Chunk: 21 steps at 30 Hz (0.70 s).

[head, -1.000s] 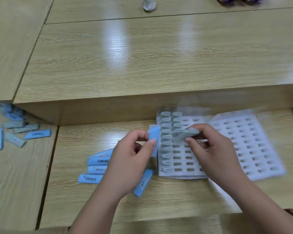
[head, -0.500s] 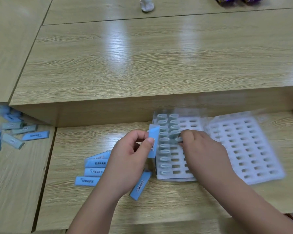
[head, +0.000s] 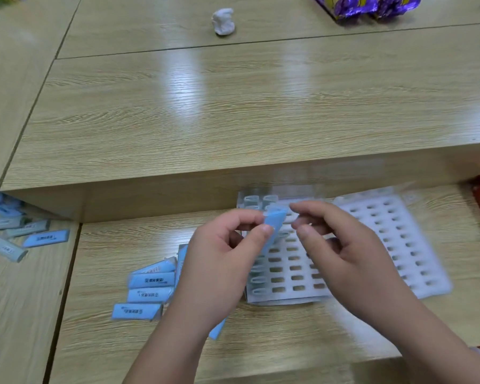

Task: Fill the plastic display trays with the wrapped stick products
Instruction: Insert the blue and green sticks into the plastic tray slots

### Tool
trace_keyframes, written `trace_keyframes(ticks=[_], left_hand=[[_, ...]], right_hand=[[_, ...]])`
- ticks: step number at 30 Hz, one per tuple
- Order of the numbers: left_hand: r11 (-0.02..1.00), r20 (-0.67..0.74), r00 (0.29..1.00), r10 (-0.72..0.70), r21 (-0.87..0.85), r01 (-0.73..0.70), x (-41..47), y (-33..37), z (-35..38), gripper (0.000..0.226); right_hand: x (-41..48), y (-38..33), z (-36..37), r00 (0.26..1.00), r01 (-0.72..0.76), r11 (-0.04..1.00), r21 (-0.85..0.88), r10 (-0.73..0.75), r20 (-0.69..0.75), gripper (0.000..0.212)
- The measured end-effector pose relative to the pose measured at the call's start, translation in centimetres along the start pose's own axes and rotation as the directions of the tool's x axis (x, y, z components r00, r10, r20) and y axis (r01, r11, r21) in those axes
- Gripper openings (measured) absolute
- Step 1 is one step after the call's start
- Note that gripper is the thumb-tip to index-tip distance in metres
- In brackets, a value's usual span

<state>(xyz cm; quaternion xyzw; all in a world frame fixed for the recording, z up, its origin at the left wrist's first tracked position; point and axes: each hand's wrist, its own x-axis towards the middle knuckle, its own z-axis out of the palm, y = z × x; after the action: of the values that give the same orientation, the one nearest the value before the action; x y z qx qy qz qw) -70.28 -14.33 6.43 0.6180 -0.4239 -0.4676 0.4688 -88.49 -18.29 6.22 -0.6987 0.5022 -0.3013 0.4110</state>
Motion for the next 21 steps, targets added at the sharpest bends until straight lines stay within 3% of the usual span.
trace_keyframes(ticks=[3,8,12,16,21], left_hand=[[0.998,0.022,0.999,0.041,0.052,-0.042,0.3,0.6,1.4,0.011],[0.989,0.028,0.998,0.056,0.134,-0.059,0.7,0.9,3.0,0.013],[0.907,-0.070,0.986,0.150,0.406,-0.109,0.6,-0.4,2.6,0.020],[0.813,-0.080,0.988,0.130,0.579,-0.060,0.3,-1.6,2.5,0.030],[0.740,-0.063,0.991,0.117,0.671,-0.044,0.3,-2.1,3.1,0.033]], right_hand=[[0.2,-0.7,-0.6,0.996,0.089,0.992,0.086,-0.088,-0.017,0.018],[0.1,0.1,-1.8,0.994,0.081,0.982,0.168,-0.068,-0.082,0.015],[0.0,1.7,-3.2,0.979,0.031,0.998,-0.057,-0.042,-0.202,0.020],[1.3,3.1,-2.9,0.980,-0.040,0.937,-0.348,-0.031,-0.198,0.018],[3.3,4.1,-1.8,0.979,0.000,0.889,-0.458,-0.093,-0.182,0.021]])
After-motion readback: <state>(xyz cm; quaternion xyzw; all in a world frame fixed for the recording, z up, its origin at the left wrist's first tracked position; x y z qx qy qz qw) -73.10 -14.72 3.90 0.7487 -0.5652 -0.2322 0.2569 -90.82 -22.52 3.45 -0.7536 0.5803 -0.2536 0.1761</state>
